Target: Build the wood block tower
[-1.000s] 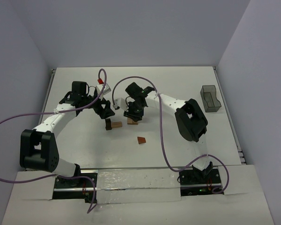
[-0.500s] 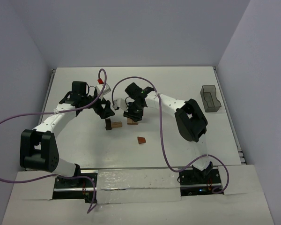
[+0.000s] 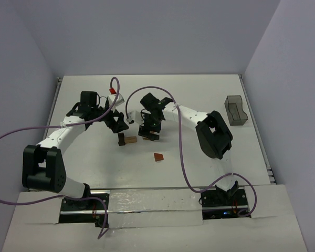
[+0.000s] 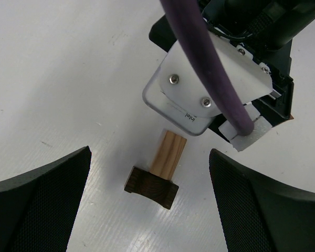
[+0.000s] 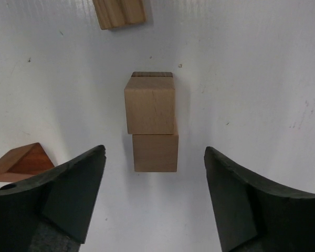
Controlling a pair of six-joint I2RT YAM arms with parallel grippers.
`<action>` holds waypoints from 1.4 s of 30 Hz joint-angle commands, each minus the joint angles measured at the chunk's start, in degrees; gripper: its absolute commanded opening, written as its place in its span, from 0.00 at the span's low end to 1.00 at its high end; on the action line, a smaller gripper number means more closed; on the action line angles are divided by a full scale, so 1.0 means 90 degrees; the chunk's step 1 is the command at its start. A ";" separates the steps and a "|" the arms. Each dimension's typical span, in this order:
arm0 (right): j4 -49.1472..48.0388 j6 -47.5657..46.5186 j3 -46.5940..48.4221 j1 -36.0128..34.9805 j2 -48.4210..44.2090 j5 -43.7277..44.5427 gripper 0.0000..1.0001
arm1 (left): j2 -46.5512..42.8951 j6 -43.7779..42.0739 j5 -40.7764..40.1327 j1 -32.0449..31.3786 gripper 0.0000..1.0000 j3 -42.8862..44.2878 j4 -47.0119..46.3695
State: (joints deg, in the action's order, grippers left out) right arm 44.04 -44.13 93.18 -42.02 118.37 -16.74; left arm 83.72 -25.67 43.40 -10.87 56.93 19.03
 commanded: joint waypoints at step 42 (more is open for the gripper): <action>-0.0589 0.1583 -0.2984 0.2951 -0.4095 -0.1837 1.00 | 0.1327 -0.1983 -0.0806 -0.0837 0.76 -0.0061 0.0073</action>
State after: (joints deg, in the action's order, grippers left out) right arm 40.90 -30.68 68.17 -16.56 85.09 -30.71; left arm 94.06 -40.11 38.41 -16.45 54.30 21.30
